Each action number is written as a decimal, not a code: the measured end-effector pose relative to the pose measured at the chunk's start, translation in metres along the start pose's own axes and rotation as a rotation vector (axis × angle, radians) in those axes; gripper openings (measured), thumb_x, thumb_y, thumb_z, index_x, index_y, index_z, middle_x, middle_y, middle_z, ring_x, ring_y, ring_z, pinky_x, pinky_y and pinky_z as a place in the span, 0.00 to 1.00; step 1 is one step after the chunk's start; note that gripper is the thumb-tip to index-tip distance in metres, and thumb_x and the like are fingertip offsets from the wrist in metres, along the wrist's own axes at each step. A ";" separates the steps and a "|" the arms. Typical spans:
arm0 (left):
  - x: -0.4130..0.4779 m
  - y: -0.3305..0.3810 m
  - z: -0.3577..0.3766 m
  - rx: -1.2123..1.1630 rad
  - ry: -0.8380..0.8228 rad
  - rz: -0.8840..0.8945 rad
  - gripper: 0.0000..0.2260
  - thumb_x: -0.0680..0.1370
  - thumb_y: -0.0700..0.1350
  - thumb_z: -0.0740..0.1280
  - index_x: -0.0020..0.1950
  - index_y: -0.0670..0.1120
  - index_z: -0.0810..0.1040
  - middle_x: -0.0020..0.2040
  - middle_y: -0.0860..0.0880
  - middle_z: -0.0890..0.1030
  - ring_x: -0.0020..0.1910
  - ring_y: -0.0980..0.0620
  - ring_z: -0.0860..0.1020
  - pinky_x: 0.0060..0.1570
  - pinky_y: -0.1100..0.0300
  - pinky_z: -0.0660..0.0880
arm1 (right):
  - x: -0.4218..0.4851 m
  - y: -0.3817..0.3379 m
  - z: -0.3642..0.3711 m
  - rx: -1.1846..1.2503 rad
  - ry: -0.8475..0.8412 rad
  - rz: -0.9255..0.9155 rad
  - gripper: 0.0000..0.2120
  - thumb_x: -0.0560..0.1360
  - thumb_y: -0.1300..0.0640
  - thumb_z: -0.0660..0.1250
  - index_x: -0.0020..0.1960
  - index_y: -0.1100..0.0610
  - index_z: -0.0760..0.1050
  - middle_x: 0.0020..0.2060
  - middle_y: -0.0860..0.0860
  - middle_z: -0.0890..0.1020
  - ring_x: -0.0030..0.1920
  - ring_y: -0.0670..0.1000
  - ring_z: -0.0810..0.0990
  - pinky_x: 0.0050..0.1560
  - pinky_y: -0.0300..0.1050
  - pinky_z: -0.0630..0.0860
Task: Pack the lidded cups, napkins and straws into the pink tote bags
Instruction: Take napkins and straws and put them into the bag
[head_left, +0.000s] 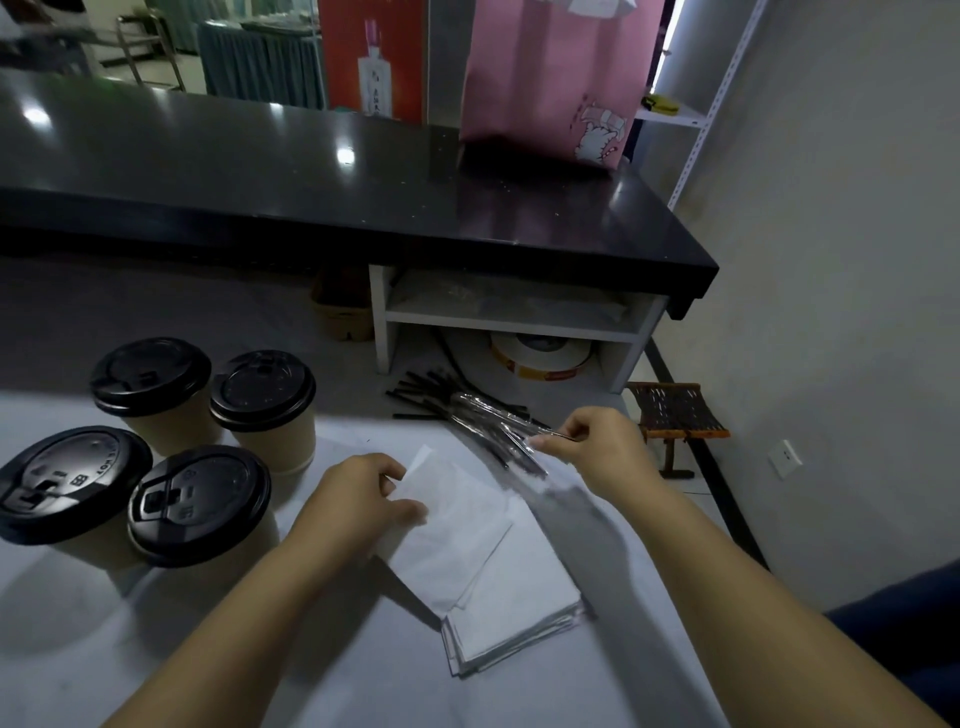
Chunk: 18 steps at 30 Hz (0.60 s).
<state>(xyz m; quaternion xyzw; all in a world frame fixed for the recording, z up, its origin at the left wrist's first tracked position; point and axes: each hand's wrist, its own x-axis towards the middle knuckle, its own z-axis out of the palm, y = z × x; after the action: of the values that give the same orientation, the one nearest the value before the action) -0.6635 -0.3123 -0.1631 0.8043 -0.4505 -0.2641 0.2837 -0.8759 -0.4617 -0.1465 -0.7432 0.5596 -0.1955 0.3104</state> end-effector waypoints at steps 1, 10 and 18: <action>-0.001 0.001 0.000 0.012 0.006 0.012 0.12 0.61 0.52 0.76 0.42 0.54 0.78 0.36 0.55 0.77 0.35 0.60 0.74 0.29 0.64 0.65 | -0.002 0.001 -0.002 -0.007 0.012 -0.002 0.20 0.65 0.44 0.76 0.35 0.60 0.74 0.25 0.49 0.72 0.27 0.48 0.68 0.29 0.42 0.64; -0.013 0.013 -0.004 0.028 0.009 0.140 0.06 0.68 0.47 0.73 0.37 0.55 0.76 0.37 0.55 0.79 0.38 0.57 0.75 0.35 0.62 0.71 | -0.021 0.001 -0.026 -0.081 0.207 -0.061 0.15 0.77 0.49 0.64 0.38 0.58 0.72 0.31 0.52 0.74 0.32 0.50 0.71 0.31 0.44 0.66; -0.039 0.045 -0.047 -0.040 0.160 0.317 0.06 0.72 0.46 0.69 0.41 0.59 0.76 0.38 0.60 0.79 0.39 0.61 0.76 0.36 0.62 0.73 | -0.042 -0.032 -0.024 0.050 0.240 -0.259 0.09 0.76 0.51 0.65 0.39 0.54 0.74 0.31 0.46 0.76 0.33 0.45 0.75 0.35 0.43 0.72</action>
<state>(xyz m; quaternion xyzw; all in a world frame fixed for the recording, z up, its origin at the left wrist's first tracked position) -0.6755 -0.2880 -0.0923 0.7358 -0.5421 -0.1601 0.3729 -0.8807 -0.4218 -0.1050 -0.7725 0.4871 -0.3349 0.2319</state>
